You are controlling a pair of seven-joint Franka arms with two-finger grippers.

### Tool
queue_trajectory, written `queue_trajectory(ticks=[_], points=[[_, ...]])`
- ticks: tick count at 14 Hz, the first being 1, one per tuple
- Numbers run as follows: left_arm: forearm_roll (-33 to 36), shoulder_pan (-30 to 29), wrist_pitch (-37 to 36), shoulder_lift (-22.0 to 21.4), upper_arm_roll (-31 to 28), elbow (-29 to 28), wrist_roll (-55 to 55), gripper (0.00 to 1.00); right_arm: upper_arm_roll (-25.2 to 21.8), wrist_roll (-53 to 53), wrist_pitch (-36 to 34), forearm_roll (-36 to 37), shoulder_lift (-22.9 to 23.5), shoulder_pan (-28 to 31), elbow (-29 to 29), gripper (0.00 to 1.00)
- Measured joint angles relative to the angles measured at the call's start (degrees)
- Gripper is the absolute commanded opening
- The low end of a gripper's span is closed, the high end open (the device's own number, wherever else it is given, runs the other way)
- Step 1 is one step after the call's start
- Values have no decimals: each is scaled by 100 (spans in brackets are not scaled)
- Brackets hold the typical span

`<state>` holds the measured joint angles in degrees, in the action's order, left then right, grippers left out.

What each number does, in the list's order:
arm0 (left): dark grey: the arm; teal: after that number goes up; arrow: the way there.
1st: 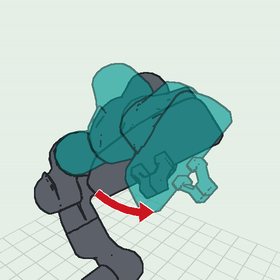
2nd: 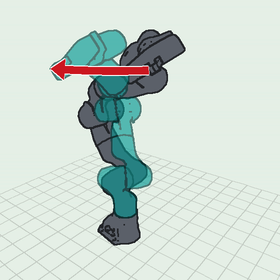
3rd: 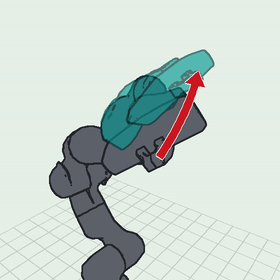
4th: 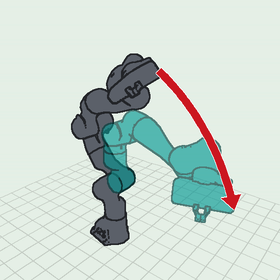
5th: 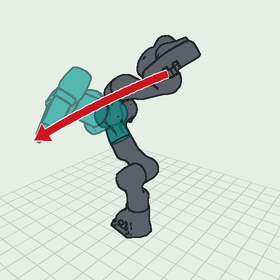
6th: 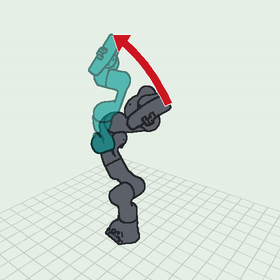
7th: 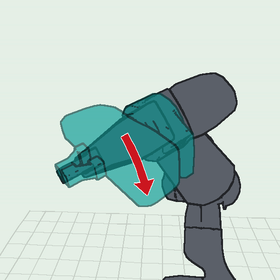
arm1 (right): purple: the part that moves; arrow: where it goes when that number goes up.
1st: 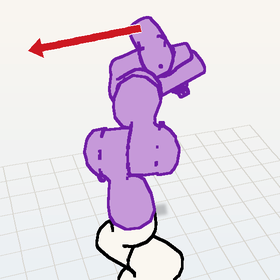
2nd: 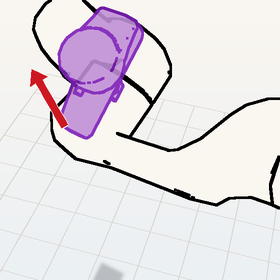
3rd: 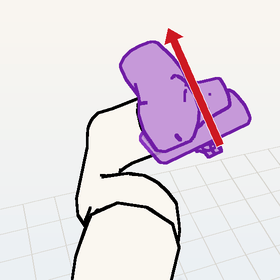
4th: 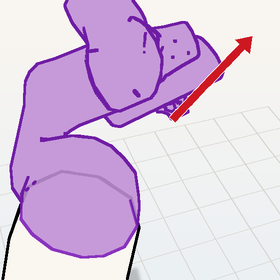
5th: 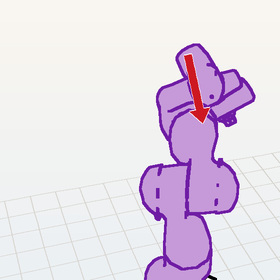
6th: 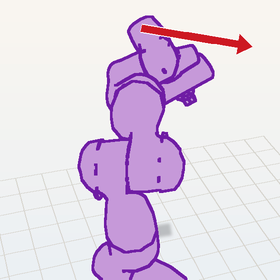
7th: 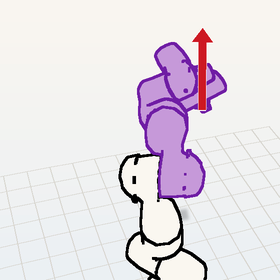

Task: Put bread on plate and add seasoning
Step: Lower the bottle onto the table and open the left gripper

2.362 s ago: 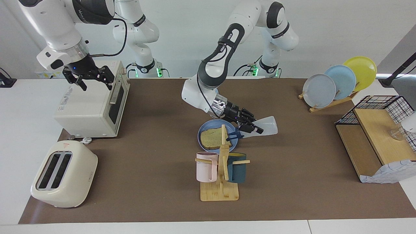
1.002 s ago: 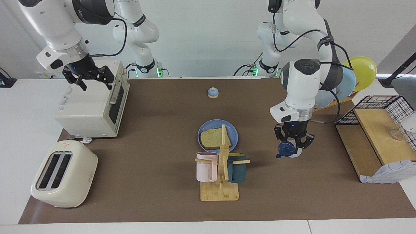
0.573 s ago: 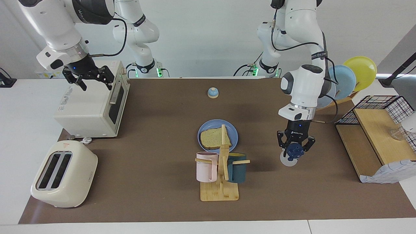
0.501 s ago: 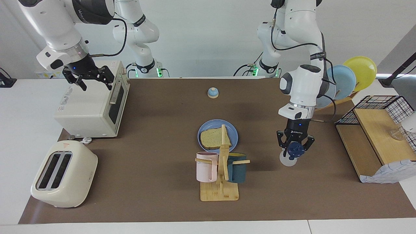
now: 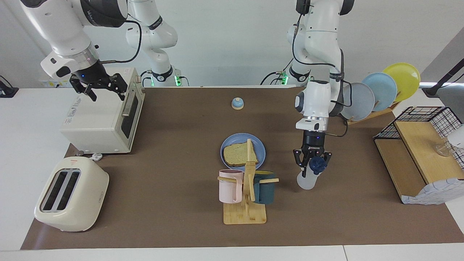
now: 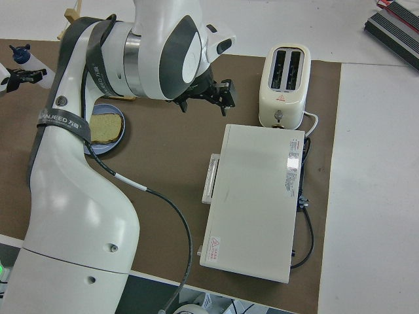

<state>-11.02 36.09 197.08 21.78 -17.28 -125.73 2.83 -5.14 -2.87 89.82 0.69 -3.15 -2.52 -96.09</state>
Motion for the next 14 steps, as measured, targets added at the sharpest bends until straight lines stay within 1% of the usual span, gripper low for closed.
queue_trajectory(ticks=[2,3,5,9,12,13,14], points=[[-32,60,260,317,0,47,70,0,0,0,0,0,0,0,0,100],[-42,78,295,385,-5,91,77,0,0,0,0,0,0,0,0,100],[-44,98,299,447,-13,176,77,0,0,0,0,0,0,0,0,100],[-20,97,323,730,-31,410,75,0,0,0,0,0,0,0,0,100],[9,94,323,782,-49,499,72,0,0,0,0,0,0,0,0,100],[16,94,323,784,-51,503,72,19,0,0,0,0,0,0,0,100],[22,94,323,784,-53,503,72,52,0,0,0,0,0,0,0,100]])
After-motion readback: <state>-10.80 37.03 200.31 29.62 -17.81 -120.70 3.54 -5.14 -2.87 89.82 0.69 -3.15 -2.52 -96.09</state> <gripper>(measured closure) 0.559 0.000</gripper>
